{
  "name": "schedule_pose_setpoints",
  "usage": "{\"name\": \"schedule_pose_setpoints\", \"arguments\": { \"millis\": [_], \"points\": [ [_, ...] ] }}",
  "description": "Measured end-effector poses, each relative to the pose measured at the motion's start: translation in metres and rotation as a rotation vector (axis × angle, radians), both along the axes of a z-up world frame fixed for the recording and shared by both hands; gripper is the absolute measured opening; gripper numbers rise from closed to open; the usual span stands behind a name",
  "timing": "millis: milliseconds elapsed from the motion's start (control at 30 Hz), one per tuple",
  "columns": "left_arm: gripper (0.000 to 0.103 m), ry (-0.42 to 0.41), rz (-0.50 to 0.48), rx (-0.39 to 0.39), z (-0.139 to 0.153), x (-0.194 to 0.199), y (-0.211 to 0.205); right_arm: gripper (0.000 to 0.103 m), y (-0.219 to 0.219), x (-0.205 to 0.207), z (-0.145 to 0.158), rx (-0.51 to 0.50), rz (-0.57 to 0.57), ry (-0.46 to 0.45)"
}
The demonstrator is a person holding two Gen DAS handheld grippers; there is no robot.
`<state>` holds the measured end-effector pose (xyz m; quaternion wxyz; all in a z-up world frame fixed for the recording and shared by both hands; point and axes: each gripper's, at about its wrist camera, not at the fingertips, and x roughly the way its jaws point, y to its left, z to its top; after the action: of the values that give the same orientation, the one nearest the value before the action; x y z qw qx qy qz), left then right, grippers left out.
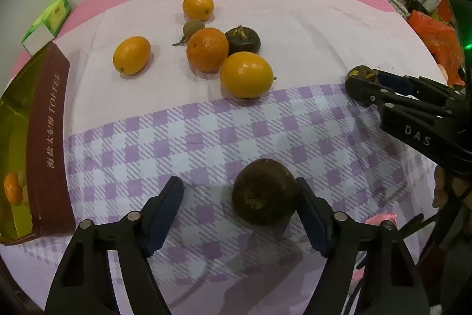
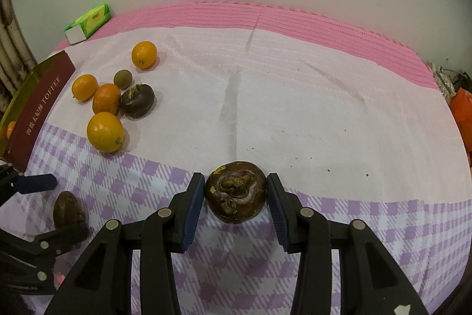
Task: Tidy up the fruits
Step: 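Grasp another dark brown mangosteen with the left gripper while the right gripper holds its mangosteen, then carry the mangosteen into the tin tray and open the left gripper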
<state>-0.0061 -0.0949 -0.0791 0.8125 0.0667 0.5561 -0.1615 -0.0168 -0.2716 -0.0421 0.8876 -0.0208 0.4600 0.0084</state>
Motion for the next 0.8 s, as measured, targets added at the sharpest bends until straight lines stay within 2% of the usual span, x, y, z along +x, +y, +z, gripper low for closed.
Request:
{"name": "schedule_pose_setpoints", "arguments": {
  "millis": [133, 300, 800],
  "points": [
    [0.057, -0.014, -0.02, -0.006, 0.001, 0.0, -0.004, 0.04, -0.001, 0.001, -0.002, 0.006, -0.002, 0.009],
    [0.043, -0.019, -0.022, -0.015, 0.003, 0.0, -0.002, 0.04, -0.002, 0.001, -0.002, 0.008, -0.005, 0.008],
    [0.043, -0.038, 0.023, -0.023, 0.015, -0.001, 0.024, 0.04, 0.001, 0.002, -0.005, -0.003, -0.01, 0.009]
  ]
}}
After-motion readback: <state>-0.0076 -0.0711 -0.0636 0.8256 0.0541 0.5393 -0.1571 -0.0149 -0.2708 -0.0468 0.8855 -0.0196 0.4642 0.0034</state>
